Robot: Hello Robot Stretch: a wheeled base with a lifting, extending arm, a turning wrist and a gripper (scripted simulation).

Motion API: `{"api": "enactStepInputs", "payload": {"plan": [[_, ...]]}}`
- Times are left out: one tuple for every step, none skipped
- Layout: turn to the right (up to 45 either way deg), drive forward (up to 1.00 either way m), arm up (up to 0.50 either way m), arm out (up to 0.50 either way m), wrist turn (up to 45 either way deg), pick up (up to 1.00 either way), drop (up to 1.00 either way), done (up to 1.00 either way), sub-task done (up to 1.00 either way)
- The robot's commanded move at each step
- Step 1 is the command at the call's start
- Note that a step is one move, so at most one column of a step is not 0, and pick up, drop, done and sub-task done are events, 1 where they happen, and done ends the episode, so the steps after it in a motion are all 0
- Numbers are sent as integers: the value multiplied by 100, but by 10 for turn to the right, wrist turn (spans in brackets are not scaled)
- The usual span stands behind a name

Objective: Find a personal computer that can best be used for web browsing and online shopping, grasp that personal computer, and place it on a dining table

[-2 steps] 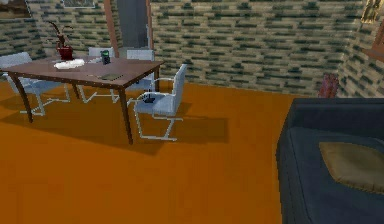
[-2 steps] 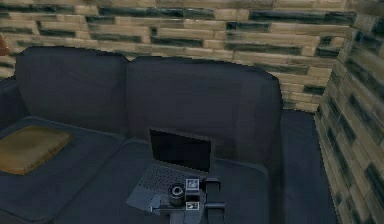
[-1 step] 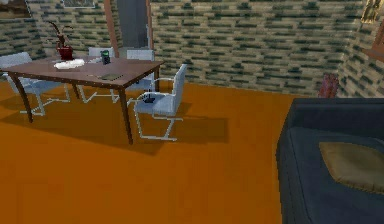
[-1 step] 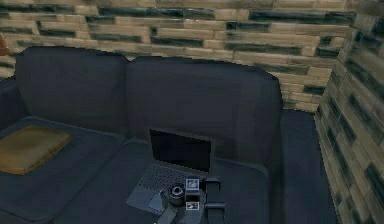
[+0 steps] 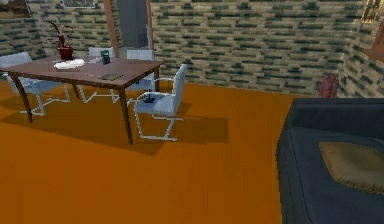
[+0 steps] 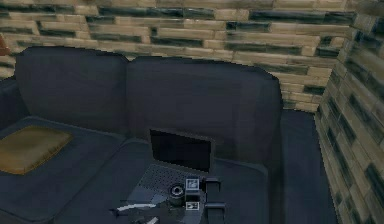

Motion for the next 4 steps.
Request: {"api": "enactStepInputs", "payload": {"plan": [[0,0,0,0,450,0,0,0,0],[0,0,0,0,450,0,0,0,0],[0,0,0,0,180,0,0,0,0],[0,0,-30,0,0,0,0,0,0]]}}
